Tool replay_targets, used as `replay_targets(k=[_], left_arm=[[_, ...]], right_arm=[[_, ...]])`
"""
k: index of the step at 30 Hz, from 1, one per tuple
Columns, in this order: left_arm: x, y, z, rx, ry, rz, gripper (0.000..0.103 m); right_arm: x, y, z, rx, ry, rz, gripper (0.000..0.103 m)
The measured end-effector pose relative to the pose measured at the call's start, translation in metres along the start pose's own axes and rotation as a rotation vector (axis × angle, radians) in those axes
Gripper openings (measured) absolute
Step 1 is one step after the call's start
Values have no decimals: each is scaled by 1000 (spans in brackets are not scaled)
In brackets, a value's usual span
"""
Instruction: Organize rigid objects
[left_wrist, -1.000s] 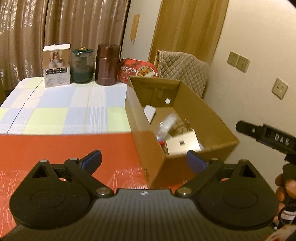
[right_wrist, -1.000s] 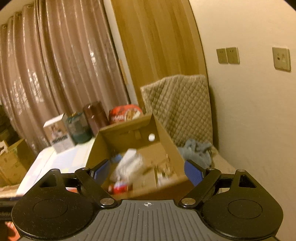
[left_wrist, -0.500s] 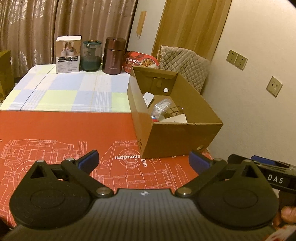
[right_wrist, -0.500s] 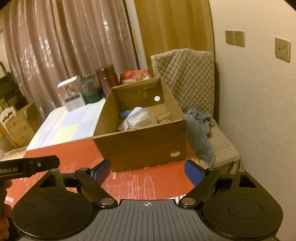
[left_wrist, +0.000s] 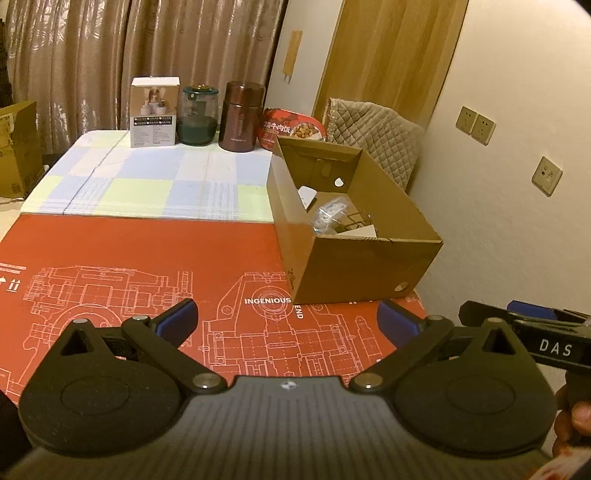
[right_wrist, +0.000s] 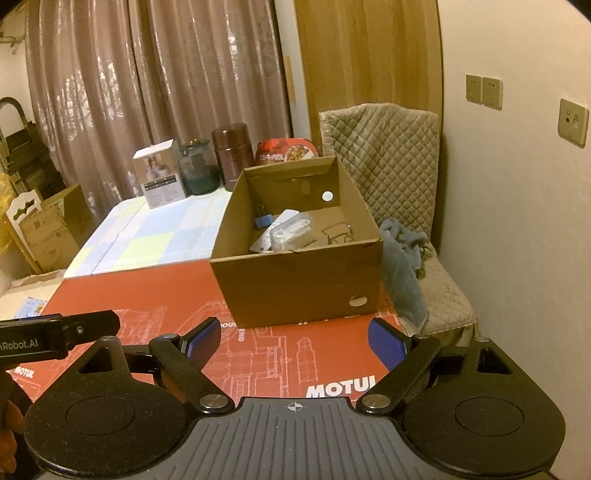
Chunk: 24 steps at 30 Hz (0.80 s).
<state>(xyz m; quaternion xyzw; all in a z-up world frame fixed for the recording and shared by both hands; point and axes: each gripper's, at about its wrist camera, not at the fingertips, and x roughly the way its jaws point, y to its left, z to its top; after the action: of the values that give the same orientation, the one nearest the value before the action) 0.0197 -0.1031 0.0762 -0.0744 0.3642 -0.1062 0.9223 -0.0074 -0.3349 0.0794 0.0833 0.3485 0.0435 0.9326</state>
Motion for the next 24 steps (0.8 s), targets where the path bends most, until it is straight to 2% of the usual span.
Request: replay_targets(k=[24], left_arm=[[-10,-9,-9,48,-8,-10,102]], right_arm=[[-13,6,-5,-21,-5,-15,84]])
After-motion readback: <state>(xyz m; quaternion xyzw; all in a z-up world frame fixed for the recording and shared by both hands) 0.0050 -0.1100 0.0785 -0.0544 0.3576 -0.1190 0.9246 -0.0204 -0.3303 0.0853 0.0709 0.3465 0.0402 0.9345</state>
